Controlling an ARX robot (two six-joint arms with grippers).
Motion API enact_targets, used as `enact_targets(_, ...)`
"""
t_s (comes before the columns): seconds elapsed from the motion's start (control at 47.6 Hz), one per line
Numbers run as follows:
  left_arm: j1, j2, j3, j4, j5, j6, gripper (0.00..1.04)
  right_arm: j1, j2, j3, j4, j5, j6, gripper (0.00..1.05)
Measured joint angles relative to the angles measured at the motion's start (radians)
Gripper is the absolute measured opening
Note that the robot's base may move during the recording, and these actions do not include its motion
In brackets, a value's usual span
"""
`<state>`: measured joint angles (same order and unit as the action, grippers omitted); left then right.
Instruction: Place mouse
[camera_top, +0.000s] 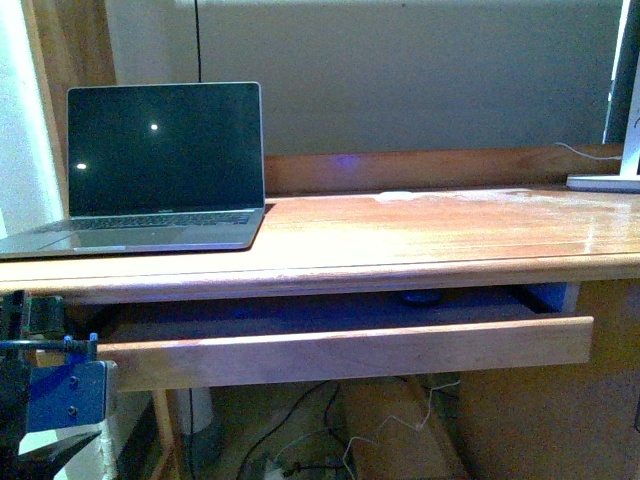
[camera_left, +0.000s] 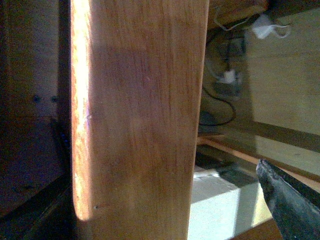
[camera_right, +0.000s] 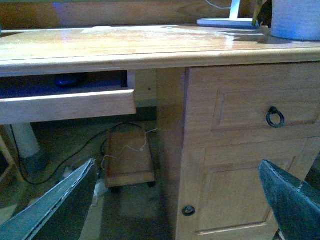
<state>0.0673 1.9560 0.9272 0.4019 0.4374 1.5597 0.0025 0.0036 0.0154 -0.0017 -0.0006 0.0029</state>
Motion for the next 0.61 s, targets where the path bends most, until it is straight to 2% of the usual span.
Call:
enact_targets(0.126, -0.001, -0.118, -0.070, -0.176, 0.080, -0.057, 0.97, 0.000, 0.000, 0.000, 0.000, 0.000, 0.000, 0.97)
enact_targets(0.4, -0.055, -0.399, -0.306, -0.300, 0.259, -0.252, 0.97, 0.000, 0.000, 0.000, 0.000, 0.000, 0.000, 0.97)
enact_targets(0.526, -0.117, -0.574, -0.420, -0.239, 0.341, -0.580, 0.97, 0.000, 0.000, 0.000, 0.000, 0.000, 0.000, 0.97)
enact_targets(0.547, -0.127, -0.600, -0.438, -0.212, 0.342, -0.631, 0.97, 0.000, 0.000, 0.000, 0.000, 0.000, 0.000, 0.97)
enact_targets(0.61, -0.156, -0.703, -0.476, -0.065, 0.287, -0.928, 0.97, 0.000, 0.000, 0.000, 0.000, 0.000, 0.000, 0.97)
